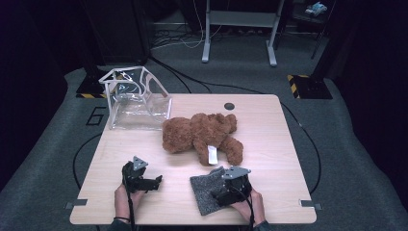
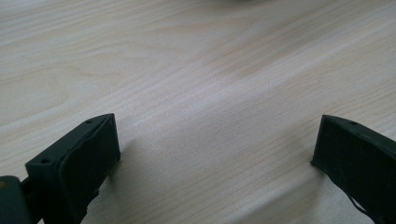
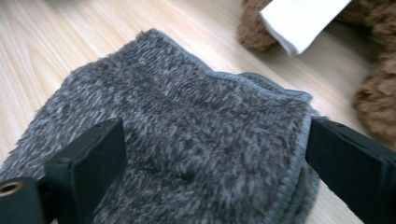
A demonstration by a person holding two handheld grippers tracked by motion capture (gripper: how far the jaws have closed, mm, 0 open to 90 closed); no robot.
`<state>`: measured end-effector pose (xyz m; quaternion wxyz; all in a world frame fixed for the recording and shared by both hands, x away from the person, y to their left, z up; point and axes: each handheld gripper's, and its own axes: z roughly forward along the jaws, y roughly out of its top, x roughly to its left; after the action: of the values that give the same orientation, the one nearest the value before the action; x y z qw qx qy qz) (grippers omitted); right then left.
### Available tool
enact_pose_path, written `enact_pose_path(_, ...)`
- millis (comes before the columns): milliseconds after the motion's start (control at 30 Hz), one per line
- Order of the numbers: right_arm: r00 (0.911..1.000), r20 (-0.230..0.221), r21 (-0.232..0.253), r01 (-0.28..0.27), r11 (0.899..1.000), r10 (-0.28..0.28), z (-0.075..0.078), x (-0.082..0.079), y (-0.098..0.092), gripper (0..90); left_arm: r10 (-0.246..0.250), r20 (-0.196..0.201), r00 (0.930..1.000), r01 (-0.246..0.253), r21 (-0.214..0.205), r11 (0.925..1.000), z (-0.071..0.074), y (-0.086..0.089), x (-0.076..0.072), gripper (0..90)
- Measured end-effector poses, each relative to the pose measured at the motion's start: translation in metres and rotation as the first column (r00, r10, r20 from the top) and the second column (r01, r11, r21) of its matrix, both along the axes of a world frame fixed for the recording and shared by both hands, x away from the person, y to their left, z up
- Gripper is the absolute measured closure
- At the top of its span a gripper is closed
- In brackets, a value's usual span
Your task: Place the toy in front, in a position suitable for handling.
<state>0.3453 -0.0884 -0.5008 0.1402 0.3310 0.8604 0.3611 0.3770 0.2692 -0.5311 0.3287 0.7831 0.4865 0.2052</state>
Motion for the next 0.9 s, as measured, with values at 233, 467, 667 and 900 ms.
enact_pose_path(233,0.9987,-0.048,-0.022,-0.014,1.0,0.013,-0.016,0.005,0.002,18.2,0.0,0.0,1.0,0.0,0.001,1.0,0.0,0.0,0.0,0.0)
enact_pose_path(467,0.9989,-0.045,-0.006,-0.012,1.0,0.012,-0.018,0.001,-0.001,29.4,0.001,-0.001,1.0,-0.001,0.003,1.0,0.0,0.0,0.0,0.0)
enact_pose_path(667,0.9988,-0.048,0.044,0.008,0.999,-0.005,-0.018,0.001,-0.01,59.1,0.002,-0.001,1.0,-0.002,0.002,1.0,0.0,0.0,0.0,0.0)
enact_pose_path(900,0.9988,-0.049,0.092,0.0,0.996,0.005,-0.018,-0.001,-0.015,73.1,0.005,0.005,1.0,-0.005,-0.001,1.0,0.0,0.0,0.0,0.0)
